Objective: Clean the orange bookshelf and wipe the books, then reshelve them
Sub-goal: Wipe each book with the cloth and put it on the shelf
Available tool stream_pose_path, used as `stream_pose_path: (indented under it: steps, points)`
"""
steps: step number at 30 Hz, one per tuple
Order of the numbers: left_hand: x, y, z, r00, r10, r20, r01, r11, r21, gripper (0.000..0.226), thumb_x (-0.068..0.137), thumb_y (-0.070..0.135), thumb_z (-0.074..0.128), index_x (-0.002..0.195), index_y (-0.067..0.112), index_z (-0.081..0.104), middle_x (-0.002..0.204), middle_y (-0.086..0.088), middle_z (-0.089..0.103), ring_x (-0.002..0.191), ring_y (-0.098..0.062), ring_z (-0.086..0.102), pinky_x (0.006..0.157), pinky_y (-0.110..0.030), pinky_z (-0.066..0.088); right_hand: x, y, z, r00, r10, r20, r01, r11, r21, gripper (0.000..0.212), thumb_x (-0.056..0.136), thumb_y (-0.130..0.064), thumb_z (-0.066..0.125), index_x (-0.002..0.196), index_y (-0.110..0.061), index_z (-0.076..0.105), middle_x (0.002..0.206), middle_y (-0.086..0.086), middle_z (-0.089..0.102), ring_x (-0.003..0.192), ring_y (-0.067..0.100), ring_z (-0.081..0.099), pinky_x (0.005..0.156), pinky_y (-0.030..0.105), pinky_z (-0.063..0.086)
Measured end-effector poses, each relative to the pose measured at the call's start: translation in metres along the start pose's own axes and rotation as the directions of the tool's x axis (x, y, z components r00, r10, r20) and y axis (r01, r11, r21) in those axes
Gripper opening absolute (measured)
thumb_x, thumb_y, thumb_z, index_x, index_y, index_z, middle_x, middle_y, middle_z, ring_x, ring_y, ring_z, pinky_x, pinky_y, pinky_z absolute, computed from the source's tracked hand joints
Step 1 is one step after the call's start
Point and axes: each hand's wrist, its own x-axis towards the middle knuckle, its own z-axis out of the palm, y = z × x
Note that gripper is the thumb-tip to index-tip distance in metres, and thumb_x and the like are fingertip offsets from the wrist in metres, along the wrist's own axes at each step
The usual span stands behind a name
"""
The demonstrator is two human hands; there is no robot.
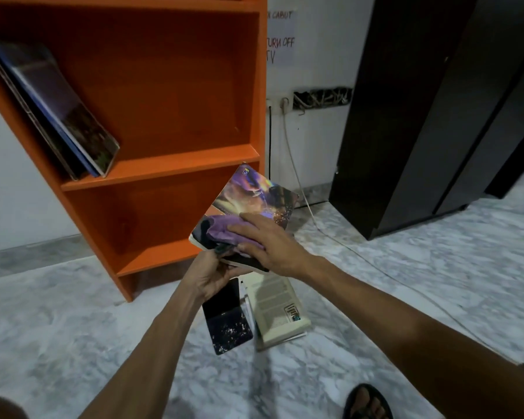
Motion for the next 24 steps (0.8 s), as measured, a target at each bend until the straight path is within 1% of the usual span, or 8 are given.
stream_pose_path:
  steps: [5, 9, 12, 13, 15, 17, 19, 24]
  points:
    - [-0.011, 0.017, -0.02, 0.998, -0.046, -0.046, 0.047, 0.999, 0.02, 0.019, 0.09, -0.01, 0.048, 0.103, -0.001, 0.058, 0.091, -0.018, 0.073, 0.08, -0.033, 0.073, 0.061, -0.05, 0.06, 0.017, 0.028, -0.011, 0.977, 0.03, -0.209, -0.032, 0.999, -0.004, 0.044, 0.093, -0.031, 0.054, 0.129, -0.008, 0.063, 0.118, 0.022, 0.062, 0.105, 0.035, 0.057, 0.094, 0.038, 0.044]
    - [-0.019, 0.021, -0.027, 0.995, -0.08, -0.062, 0.082, 0.996, 0.034, 0.02, 0.09, -0.009, 0.051, 0.107, -0.003, 0.056, 0.092, -0.019, 0.074, 0.082, -0.034, 0.073, 0.06, -0.047, 0.06, 0.031, 0.089, -0.029, 0.904, 0.385, -0.188, -0.407, 0.908, -0.101, 0.037, 0.094, -0.026, 0.058, 0.131, -0.02, 0.059, 0.114, 0.015, 0.059, 0.103, 0.032, 0.059, 0.09, 0.038, 0.047]
    - [-0.021, 0.023, -0.032, 0.994, -0.082, -0.067, 0.083, 0.996, 0.017, 0.022, 0.089, -0.008, 0.053, 0.11, -0.002, 0.056, 0.093, -0.019, 0.074, 0.083, -0.034, 0.073, 0.053, -0.041, 0.06, 0.035, 0.102, -0.046, 0.737, 0.597, -0.317, -0.626, 0.78, 0.015, 0.036, 0.097, -0.019, 0.052, 0.133, -0.018, 0.054, 0.125, 0.016, 0.056, 0.114, 0.034, 0.056, 0.094, 0.041, 0.046]
    - [-0.021, 0.024, -0.032, 0.994, -0.079, -0.07, 0.081, 0.997, 0.018, 0.022, 0.089, -0.007, 0.053, 0.11, -0.001, 0.056, 0.094, -0.019, 0.073, 0.083, -0.034, 0.073, 0.052, -0.04, 0.06, 0.037, 0.092, -0.051, 0.733, 0.569, -0.372, -0.588, 0.805, 0.071, 0.038, 0.098, -0.017, 0.052, 0.135, -0.018, 0.052, 0.127, 0.017, 0.056, 0.115, 0.034, 0.056, 0.092, 0.035, 0.047]
    - [-0.018, 0.024, -0.032, 0.995, -0.072, -0.075, 0.074, 0.997, 0.022, 0.023, 0.089, -0.007, 0.053, 0.111, -0.001, 0.057, 0.094, -0.019, 0.073, 0.083, -0.034, 0.073, 0.052, -0.039, 0.059, 0.041, 0.048, -0.054, 0.843, 0.362, -0.397, -0.333, 0.932, 0.142, 0.042, 0.096, -0.011, 0.054, 0.137, -0.019, 0.051, 0.131, 0.013, 0.056, 0.116, 0.024, 0.055, 0.091, 0.022, 0.046]
    - [-0.014, 0.023, -0.027, 0.995, -0.072, -0.071, 0.075, 0.996, 0.038, 0.022, 0.09, -0.007, 0.052, 0.111, -0.001, 0.057, 0.091, -0.018, 0.073, 0.08, -0.032, 0.073, 0.053, -0.04, 0.06, 0.04, 0.003, -0.039, 0.952, 0.104, -0.288, -0.064, 0.987, 0.145, 0.047, 0.096, -0.012, 0.055, 0.141, -0.02, 0.05, 0.136, 0.011, 0.053, 0.121, 0.02, 0.049, 0.101, 0.031, 0.043]
    - [-0.011, 0.021, -0.022, 0.996, -0.061, -0.065, 0.065, 0.995, 0.071, 0.02, 0.092, -0.007, 0.048, 0.107, 0.001, 0.058, 0.086, -0.016, 0.073, 0.074, -0.028, 0.073, 0.055, -0.043, 0.06, 0.041, -0.025, -0.011, 0.989, -0.089, -0.119, 0.096, 0.993, 0.062, 0.049, 0.098, -0.024, 0.053, 0.146, -0.022, 0.045, 0.145, 0.012, 0.046, 0.133, 0.026, 0.042, 0.108, 0.042, 0.037]
    - [-0.023, 0.025, -0.031, 0.998, -0.057, -0.038, 0.061, 0.994, 0.093, 0.02, 0.092, -0.007, 0.049, 0.107, 0.001, 0.059, 0.095, -0.018, 0.072, 0.082, -0.031, 0.072, 0.06, -0.044, 0.061, 0.059, -0.006, 0.003, 1.0, 0.009, -0.026, -0.009, 1.0, 0.004, 0.056, 0.102, -0.037, 0.046, 0.154, -0.029, 0.027, 0.161, 0.012, 0.024, 0.148, 0.027, 0.022, 0.115, 0.044, 0.015]
